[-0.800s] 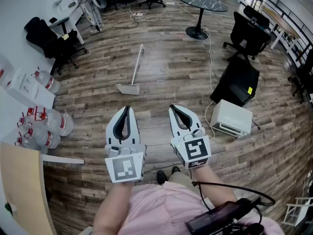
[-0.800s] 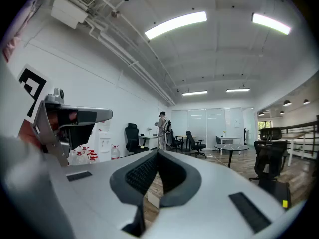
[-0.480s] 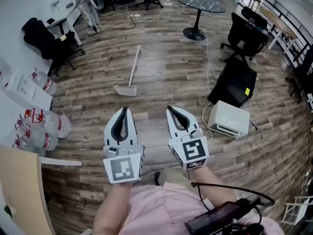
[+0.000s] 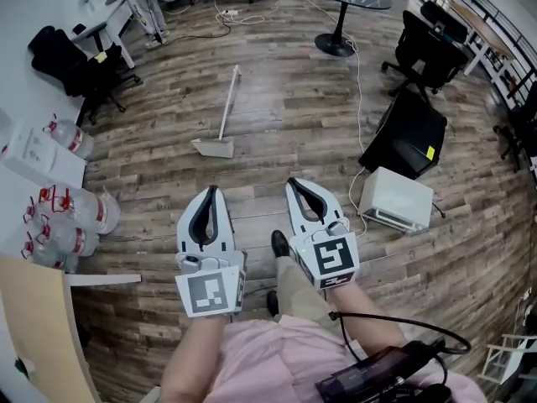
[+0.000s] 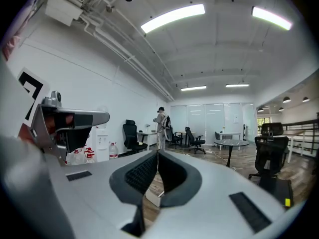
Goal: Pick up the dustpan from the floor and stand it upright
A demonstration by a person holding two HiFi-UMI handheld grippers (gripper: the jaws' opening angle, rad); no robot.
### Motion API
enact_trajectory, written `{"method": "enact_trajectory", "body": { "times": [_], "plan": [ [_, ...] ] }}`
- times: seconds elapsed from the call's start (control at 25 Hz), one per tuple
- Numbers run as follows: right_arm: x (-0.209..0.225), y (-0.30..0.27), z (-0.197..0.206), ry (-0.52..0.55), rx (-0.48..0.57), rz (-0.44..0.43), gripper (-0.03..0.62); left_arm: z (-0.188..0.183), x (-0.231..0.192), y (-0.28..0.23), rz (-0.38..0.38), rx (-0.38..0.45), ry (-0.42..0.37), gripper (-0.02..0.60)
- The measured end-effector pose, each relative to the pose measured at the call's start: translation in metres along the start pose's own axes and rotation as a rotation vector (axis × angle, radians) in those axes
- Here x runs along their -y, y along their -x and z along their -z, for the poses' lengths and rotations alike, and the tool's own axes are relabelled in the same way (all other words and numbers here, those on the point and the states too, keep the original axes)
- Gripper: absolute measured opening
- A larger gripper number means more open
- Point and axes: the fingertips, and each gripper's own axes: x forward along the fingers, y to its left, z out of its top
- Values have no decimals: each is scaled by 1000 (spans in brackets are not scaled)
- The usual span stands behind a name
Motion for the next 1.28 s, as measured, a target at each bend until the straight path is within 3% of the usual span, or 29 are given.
{"method": "enact_trajectory", "body": {
  "times": [0.12, 0.2, 0.24, 0.52, 0.76, 1.04, 1.28],
  "plan": [
    [18, -28, 12, -17, -12, -4, 35, 16, -2, -32, 8, -19, 13, 9],
    [32, -54, 21, -24, -25, -9, 173, 27, -5, -58, 22, -20, 4, 9],
    [40, -68, 23, -25, -32, -7, 193, 31, -8, -73, 26, -22, 1, 9],
    [94, -168, 17, -33, -37, -7, 181, 56, -41, -173, 3, -63, 1, 9],
    [132, -236, -3, -20, -14, -15, 181, 54, -60, -249, -7, -45, -10, 9],
    [159, -285, -22, 9, 8, -5, 171, 46, -83, -301, -21, -1, -10, 9],
    [164, -344, -10, 28, -25, -13, 166, 76, -119, -344, -33, -20, 23, 9]
  ]
}}
